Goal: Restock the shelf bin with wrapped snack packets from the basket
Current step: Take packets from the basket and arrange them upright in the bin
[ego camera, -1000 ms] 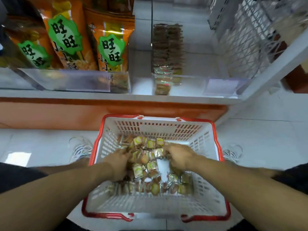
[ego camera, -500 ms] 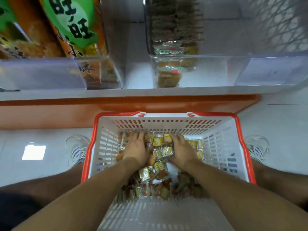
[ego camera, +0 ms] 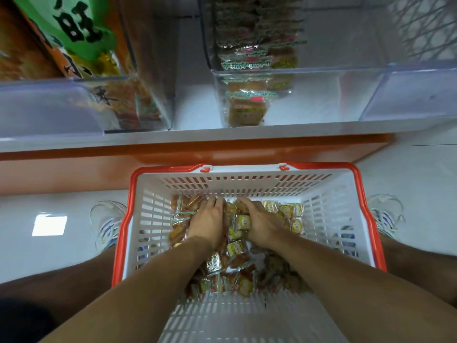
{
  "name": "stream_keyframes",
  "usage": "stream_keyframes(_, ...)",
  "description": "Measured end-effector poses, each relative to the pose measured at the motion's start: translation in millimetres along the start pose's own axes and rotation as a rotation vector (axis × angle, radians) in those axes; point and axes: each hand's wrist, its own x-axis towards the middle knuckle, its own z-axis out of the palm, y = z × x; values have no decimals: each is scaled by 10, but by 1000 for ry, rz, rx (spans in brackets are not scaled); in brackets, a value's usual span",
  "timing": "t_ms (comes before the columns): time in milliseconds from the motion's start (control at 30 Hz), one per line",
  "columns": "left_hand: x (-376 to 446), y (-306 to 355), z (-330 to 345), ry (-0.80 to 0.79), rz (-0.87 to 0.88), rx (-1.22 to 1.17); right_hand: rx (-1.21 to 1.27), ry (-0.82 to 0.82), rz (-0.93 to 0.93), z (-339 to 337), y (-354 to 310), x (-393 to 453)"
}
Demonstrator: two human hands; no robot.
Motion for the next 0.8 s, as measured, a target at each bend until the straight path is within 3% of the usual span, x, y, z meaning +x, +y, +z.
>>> stream_keyframes(400,-157,110,-115,36,-154,-150,259,162,6,-68,25,-177)
stream_keyframes(633,-380,125,-560,-9,-221,-614,169,10,-152,-732,-170,-494)
stream_keyframes(700,-468,161,-771,-69,-210,-733,108,-4,-231,-1076,-318,-689)
stream_keyframes(800,-667,332,-1194,-223,-221,-1109,87,20,-372,-1651,-630,-1126)
